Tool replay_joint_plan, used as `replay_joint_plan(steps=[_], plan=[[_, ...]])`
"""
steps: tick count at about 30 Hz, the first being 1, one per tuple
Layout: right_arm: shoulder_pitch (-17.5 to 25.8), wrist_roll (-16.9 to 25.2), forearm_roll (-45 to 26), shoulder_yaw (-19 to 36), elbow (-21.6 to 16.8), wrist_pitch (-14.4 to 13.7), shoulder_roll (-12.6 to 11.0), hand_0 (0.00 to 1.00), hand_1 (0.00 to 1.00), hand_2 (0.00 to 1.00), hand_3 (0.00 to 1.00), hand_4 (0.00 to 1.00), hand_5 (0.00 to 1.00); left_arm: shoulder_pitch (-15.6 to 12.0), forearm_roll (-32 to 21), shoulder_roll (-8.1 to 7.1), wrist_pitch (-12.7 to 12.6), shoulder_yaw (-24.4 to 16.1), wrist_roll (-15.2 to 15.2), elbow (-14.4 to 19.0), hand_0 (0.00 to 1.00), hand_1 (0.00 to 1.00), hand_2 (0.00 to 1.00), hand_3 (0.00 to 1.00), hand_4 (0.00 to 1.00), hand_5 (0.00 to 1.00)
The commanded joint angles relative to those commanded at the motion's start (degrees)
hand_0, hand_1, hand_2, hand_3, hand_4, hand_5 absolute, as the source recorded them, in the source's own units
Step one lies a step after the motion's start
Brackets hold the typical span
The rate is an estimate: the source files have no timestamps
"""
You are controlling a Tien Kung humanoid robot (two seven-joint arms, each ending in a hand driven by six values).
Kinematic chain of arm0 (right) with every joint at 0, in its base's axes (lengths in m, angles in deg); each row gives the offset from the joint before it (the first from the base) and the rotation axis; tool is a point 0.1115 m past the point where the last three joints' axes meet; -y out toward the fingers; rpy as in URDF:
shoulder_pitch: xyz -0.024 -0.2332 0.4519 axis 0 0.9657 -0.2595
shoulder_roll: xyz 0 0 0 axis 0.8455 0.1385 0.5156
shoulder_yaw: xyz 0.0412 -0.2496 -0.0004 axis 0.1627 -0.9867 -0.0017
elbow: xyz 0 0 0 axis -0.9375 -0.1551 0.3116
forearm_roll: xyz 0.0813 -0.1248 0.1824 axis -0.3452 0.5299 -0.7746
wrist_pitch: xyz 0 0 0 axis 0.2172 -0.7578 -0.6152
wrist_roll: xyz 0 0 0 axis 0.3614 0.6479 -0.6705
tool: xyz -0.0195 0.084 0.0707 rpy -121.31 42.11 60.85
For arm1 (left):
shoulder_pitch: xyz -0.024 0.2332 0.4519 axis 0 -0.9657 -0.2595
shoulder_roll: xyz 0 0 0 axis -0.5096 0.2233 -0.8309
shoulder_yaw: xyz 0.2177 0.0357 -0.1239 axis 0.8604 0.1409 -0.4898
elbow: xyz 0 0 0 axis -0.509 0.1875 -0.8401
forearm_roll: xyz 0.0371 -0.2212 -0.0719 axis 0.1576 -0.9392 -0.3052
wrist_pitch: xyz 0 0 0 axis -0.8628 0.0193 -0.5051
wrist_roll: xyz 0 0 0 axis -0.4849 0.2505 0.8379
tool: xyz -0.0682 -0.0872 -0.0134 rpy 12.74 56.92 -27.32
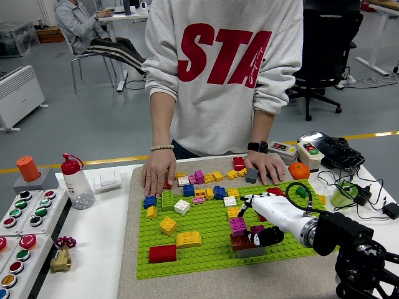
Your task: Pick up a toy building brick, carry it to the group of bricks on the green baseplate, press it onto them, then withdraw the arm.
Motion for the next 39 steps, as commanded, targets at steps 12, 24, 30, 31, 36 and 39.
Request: replay_joint_plan(steps=[12,24,30,31,36,39], plan=[[0.3,0.2,-0.3,-0.7,1.3,-0.1,0.4,0.998,0.925,0.953,0.549,0.546,0.217,0.1,-0.3,0.00,0.0,0.2,0.1,0.0,0.721,0.728,0.815,0.705,0.493,0.998],[0.5,0.8,-0.1,-0.8,3.1,-0.3,0.4,0.998,0.922,0.951,0.550,0.547,0.222,0.2,-0.7,0.00,0.0,0.5,0.2,0.0,0.719,0.726,0.814,0.703,0.491,0.998],[0.7,1.0,0.2,-0.7,3.5,-0.1,0.2,0.998,0.921,0.949,0.549,0.544,0.225,0.2,-0.8,0.00,0.0,0.5,0.2,0.0,0.720,0.726,0.812,0.702,0.491,0.998],[0.7,1.1,0.2,-0.6,3.5,0.0,0.1,0.998,0.921,0.949,0.549,0.544,0.225,0.2,-0.8,0.00,0.0,0.5,0.2,0.0,0.720,0.726,0.812,0.702,0.491,0.998],[1.0,1.4,0.1,-0.3,3.4,0.4,-0.2,0.998,0.920,0.948,0.549,0.543,0.225,0.1,-0.7,0.00,0.0,0.4,0.1,0.0,0.718,0.726,0.812,0.701,0.491,0.998],[1.2,1.7,-0.1,-0.1,3.2,0.6,-0.3,0.998,0.920,0.948,0.549,0.543,0.225,0.1,-0.5,0.00,0.0,0.3,0.1,0.0,0.718,0.726,0.812,0.701,0.491,0.998]])
